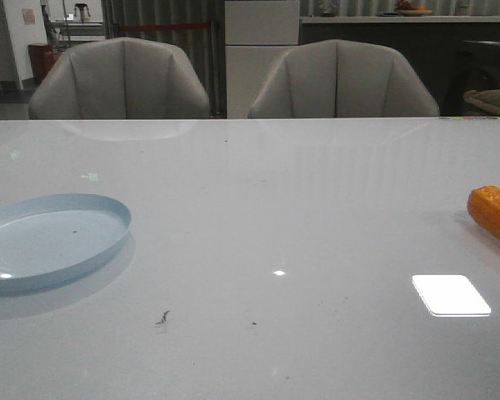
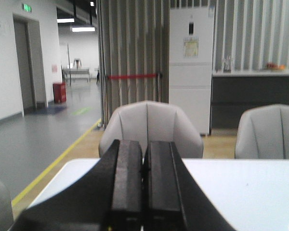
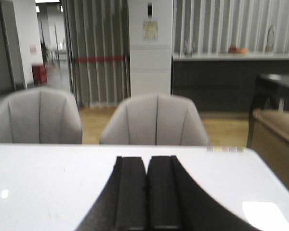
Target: Place corn on plate with both arms
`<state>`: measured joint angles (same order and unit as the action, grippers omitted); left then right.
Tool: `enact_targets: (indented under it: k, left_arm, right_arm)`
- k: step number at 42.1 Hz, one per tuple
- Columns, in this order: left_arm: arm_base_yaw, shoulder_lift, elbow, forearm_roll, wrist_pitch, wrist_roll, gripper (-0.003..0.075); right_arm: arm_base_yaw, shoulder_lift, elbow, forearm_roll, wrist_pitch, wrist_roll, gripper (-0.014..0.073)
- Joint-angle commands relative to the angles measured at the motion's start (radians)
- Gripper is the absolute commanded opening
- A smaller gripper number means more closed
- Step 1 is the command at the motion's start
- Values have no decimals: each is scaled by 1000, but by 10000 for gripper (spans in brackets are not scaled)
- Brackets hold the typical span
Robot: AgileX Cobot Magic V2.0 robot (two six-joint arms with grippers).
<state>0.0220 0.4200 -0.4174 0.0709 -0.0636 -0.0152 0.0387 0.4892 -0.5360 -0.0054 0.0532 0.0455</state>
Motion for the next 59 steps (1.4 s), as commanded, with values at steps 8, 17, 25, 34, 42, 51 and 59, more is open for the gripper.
enact_targets:
  k: [8,17,25,34,42,51,59]
  left_arm:
    - [-6,396,-99,6,-158,-7,94]
    - [-6,671,-100,4,-217,-7,106]
    - [-6,806,-100,4,-221,-7,235]
    - [-6,874,-102,4,-238,-7,449]
    - [-6,925,-176,-6,-53,-7,456]
    - [-6,1039,-389,-2,163,-7,455]
    - [-6,1187,-588,-2,367,-7,451]
  right_arm:
    - [0,362,-86,-14,-144,-1,59]
    - [0,547,-86,-14,-211,-1,59]
    - [0,619,-86,-14,-186,-1,160]
    - [0,648,-86,-14,-181,-1,451]
    - [0,653,-86,-14,-142,-1,445]
    - [0,653,-86,-14,-118,-1,445]
    - [0,653,-86,-14,-117,-1,445]
